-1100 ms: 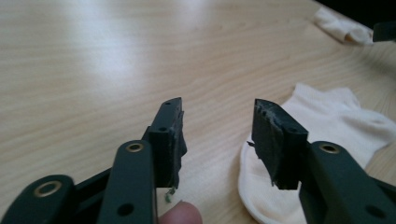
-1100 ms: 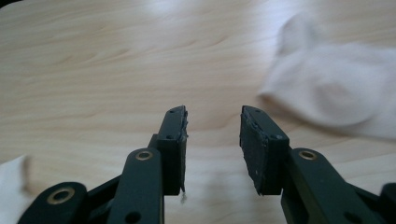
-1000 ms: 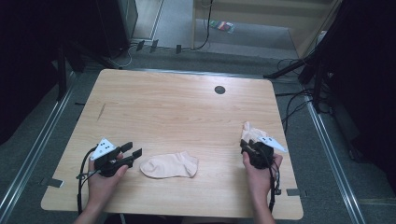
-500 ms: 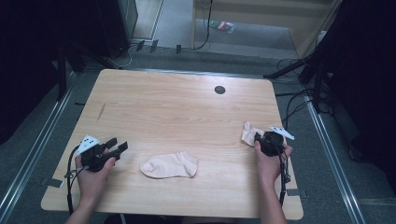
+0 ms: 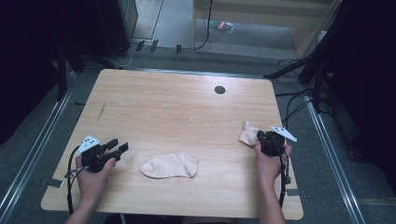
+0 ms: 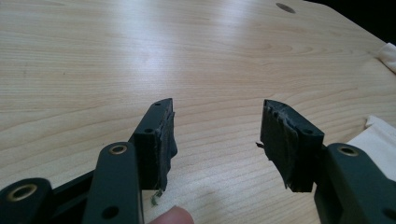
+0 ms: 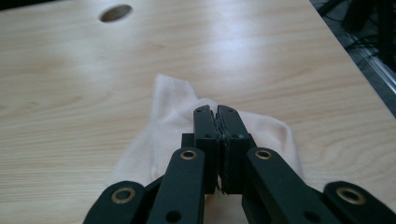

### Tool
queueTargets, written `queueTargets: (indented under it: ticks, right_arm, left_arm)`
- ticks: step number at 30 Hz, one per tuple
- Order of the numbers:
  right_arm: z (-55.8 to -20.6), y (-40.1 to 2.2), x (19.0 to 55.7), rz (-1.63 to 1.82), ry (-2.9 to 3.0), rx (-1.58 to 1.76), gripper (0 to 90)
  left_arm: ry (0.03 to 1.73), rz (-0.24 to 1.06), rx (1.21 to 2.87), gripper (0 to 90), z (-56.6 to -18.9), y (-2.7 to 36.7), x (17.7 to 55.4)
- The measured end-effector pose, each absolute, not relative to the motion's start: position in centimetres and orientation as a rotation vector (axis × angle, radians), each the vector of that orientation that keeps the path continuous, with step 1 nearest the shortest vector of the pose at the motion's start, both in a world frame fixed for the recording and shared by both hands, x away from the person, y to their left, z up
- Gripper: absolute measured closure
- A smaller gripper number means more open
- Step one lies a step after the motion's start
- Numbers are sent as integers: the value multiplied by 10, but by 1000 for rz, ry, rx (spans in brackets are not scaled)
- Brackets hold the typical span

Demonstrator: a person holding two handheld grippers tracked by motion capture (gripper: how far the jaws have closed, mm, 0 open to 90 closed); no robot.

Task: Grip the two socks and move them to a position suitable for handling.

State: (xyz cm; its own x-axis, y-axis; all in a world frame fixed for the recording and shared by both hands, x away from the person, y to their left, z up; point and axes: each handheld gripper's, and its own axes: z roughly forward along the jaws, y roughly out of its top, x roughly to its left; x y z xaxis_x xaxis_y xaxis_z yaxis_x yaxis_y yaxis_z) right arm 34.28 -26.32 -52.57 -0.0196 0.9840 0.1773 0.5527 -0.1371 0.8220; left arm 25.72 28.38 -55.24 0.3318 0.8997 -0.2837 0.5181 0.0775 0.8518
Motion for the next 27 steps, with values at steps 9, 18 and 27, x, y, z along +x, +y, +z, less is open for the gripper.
queueTargets:
  ticks: [9,18,27]
  right_arm:
    - [-511,-225,345,1191,1721,1634,869]
    - [-497,-236,342,1397,1686,1577,634]
    - [-526,-240,355,1164,1758,1701,486]
  left_arm:
    - [1325,467,1584,461,-552,283,257]
    - [1325,460,1583,460,-553,283,257]
    - [1325,454,1585,460,-553,283,258]
